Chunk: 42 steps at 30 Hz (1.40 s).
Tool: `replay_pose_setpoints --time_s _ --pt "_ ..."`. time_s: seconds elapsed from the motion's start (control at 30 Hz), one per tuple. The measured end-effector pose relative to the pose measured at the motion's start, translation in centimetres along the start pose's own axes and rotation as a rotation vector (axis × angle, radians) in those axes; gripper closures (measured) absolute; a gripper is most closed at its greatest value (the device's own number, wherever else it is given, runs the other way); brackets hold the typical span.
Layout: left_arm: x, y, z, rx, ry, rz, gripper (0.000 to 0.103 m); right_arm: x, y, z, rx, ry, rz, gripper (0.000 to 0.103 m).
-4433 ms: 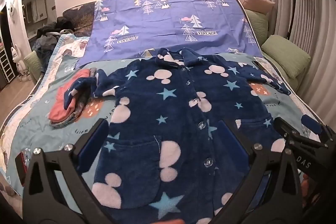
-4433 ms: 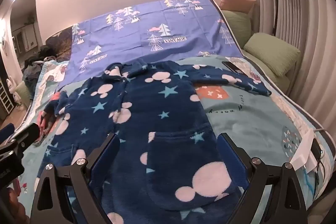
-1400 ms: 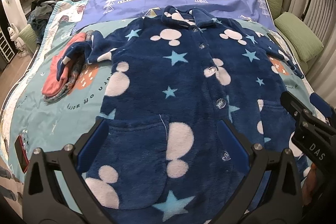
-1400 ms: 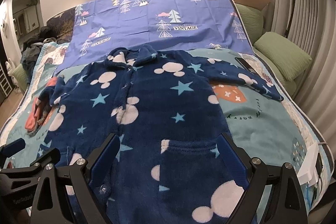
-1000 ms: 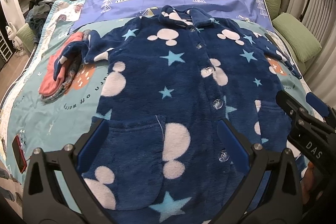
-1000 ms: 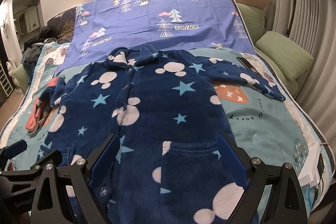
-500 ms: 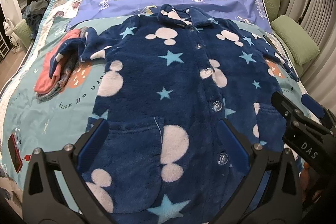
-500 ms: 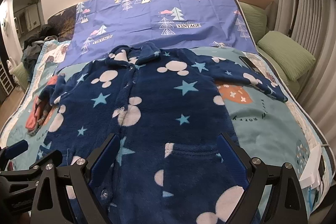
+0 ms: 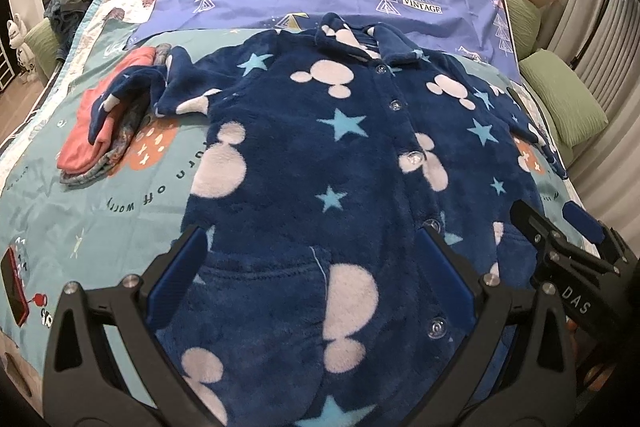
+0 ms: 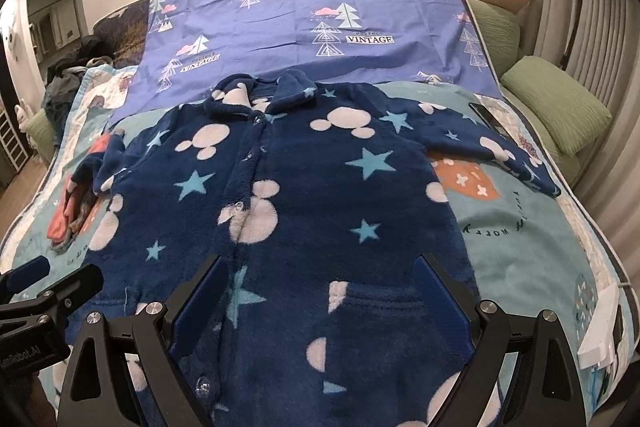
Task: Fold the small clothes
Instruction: 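Grasp the navy top's sleeve cuff with the left gripper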
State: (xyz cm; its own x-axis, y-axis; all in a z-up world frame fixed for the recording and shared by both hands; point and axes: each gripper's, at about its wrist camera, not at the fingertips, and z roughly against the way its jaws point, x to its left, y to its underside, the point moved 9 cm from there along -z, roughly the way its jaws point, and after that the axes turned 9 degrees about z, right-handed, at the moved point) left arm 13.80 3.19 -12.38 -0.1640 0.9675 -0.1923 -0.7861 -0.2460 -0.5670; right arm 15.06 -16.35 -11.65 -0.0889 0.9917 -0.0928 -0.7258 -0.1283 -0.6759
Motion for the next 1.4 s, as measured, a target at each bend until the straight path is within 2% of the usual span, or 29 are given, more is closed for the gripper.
replay_pose_setpoints --time_s 0.2,0.37,0.47,0.6,0.67,0.73,0.8,0.93,1.07,1.13,1.17,1.2,1.23,1.27,1.4 --pt "1.3 -1.4 -1.3 0.022 0.044 0.012 0.001 0.5 -0.8 -1.1 0.005 -0.028 0.024 0.008" --pt "6.5 -5.0 -2.7 -0.035 -0.028 0.123 0.001 0.5 -1.8 -2.7 0.021 -0.018 0.047 0.008" --pt "10.0 -7.2 -4.4 -0.033 -0.052 0.179 0.001 0.8 -2.3 -3.8 0.036 -0.021 0.062 0.008" --pt "15.6 -9.6 -7.9 0.041 -0.042 0.338 0.001 1.2 -3.1 -4.7 0.044 -0.025 0.083 0.008" --pt "18.8 -10.7 -9.6 0.069 -0.034 0.462 0.001 1.4 -3.5 -5.0 0.042 -0.018 0.097 0.008" --pt "21.5 -11.9 -11.1 0.078 0.017 0.597 0.005 1.6 -3.7 -5.3 0.041 -0.018 0.107 0.008" --pt "23.2 -13.0 -12.7 0.102 0.098 0.717 0.01 1.9 -3.8 -5.8 0.049 -0.016 0.113 0.008" --pt "25.0 -14.5 -15.2 0.125 0.194 0.891 0.02 2.4 -3.5 -7.0 0.077 -0.021 0.119 0.008" --pt "26.4 -15.5 -17.8 0.145 0.184 1.001 0.027 2.9 -3.4 -7.9 0.095 -0.023 0.131 0.008" --pt "27.1 -15.7 -18.6 0.144 0.189 1.049 0.037 3.0 -3.6 -8.1 0.095 -0.021 0.137 0.008" --pt "27.4 -15.8 -18.9 0.141 0.207 1.069 0.051 3.1 -3.6 -8.2 0.094 -0.02 0.139 0.008" --pt "27.4 -15.9 -19.0 0.137 0.228 1.08 0.075 3.0 -3.8 -8.3 0.092 -0.018 0.141 0.008" --pt "27.3 -16.3 -19.0 0.128 0.26 1.084 0.088 2.9 -3.9 -8.4 0.091 -0.017 0.142 0.008" --pt "27.4 -16.5 -18.9 0.12 0.266 1.083 0.095 2.8 -4.0 -8.6 0.09 -0.014 0.143 0.008" --pt "27.8 -18.8 -16.6 0.011 0.196 1.014 0.099 2.5 -4.3 -8.7 0.083 -0.014 0.141 0.008"
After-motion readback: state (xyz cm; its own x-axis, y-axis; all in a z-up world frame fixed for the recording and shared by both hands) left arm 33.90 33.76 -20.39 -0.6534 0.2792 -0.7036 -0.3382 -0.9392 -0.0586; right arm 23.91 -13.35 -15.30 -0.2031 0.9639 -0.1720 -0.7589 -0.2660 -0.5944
